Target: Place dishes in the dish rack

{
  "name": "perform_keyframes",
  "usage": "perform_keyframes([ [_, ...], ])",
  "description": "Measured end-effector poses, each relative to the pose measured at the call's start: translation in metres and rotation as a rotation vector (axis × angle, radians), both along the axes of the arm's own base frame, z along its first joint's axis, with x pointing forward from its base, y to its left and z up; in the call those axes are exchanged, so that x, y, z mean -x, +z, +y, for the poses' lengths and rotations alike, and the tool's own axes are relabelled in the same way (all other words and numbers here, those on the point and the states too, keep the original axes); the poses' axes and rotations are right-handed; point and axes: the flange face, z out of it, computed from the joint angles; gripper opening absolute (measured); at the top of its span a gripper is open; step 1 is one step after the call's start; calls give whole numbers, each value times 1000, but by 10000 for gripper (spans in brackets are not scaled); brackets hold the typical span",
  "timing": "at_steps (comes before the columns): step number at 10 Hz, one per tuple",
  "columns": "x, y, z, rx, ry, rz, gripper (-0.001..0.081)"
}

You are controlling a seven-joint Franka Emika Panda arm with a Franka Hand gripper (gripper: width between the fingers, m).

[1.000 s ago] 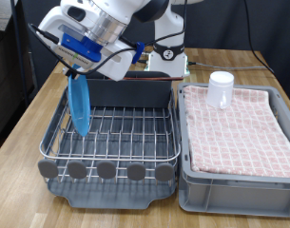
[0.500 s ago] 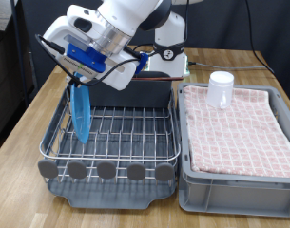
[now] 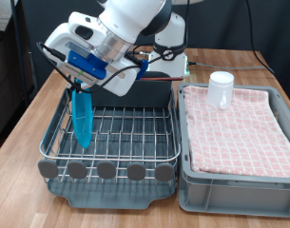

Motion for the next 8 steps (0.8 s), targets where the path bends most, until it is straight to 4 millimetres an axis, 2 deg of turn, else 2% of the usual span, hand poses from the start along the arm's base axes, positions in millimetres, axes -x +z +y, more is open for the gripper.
perform_keyframes([
  [3,0,-3,0,-4,-21,-11,22],
  [4,0,-3,0,-5,-26,-14,47],
  [5,0,-3,0,-7,-30,-15,210],
  [6,0,-2,-1,-9,-38,-15,210],
  [7,0,0,-1,-19,-53,-19,368],
  [8,-1,4,1,-58,-75,-27,368],
])
